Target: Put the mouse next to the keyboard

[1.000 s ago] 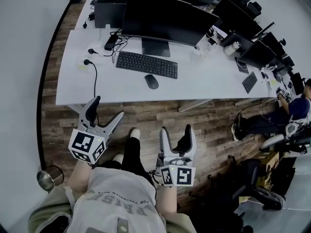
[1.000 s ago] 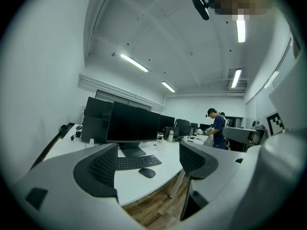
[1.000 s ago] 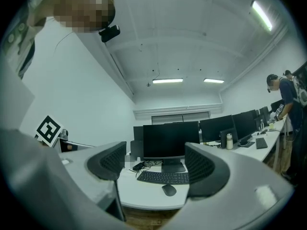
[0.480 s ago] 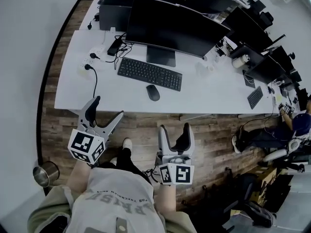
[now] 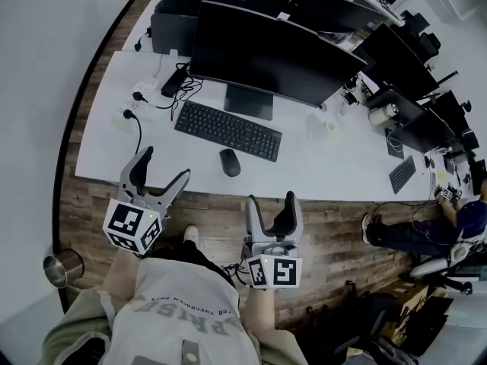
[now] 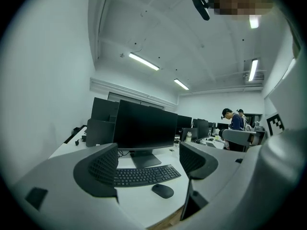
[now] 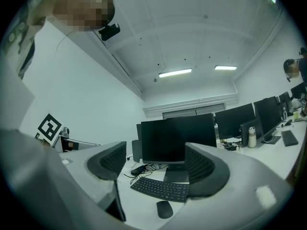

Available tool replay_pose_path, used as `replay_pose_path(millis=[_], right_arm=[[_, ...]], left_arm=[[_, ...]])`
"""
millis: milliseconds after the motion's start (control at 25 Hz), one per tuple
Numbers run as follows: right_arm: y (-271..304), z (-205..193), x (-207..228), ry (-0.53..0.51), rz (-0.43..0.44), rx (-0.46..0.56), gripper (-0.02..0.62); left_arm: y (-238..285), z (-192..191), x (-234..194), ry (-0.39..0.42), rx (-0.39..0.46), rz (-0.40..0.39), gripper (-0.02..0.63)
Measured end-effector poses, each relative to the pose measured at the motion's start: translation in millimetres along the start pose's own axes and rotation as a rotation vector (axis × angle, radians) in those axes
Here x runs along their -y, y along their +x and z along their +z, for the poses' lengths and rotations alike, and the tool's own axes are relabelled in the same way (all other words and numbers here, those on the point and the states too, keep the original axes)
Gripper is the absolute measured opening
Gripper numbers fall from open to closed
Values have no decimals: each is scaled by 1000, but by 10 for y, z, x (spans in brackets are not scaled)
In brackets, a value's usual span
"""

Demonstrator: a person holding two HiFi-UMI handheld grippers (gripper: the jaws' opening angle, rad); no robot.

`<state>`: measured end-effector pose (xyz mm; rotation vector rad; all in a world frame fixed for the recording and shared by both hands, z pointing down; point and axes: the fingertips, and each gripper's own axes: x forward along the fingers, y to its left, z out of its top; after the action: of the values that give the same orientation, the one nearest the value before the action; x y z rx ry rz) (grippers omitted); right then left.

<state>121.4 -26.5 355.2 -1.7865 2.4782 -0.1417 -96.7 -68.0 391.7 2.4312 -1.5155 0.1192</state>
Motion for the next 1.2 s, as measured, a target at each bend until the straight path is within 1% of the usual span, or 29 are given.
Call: replay_pose_path(millis=[280, 480, 640, 760, 960, 1120, 1200], right_arm=[[242, -153, 119, 23, 54, -22, 373], [398, -346, 152, 43, 73, -68, 373], [483, -567, 207, 49, 78, -121, 373], [607, -750, 217, 51, 91, -155, 373], [832, -1059, 204, 25, 112, -221, 373], [971, -1356, 240, 37, 101, -293, 373], [1036, -1536, 262, 28, 105, -340, 373]], left_arm=[[172, -43, -42, -5, -13, 43, 385], [232, -134, -134, -17, -44, 71, 385], [306, -287, -182, -34, -80, 80, 385], [413, -338, -252, -41, -86, 79, 385], [644, -334, -331, -43, -84, 61, 385], [815, -325, -391, -31, -97, 48, 385], [901, -335, -431, -24, -109, 45, 385]])
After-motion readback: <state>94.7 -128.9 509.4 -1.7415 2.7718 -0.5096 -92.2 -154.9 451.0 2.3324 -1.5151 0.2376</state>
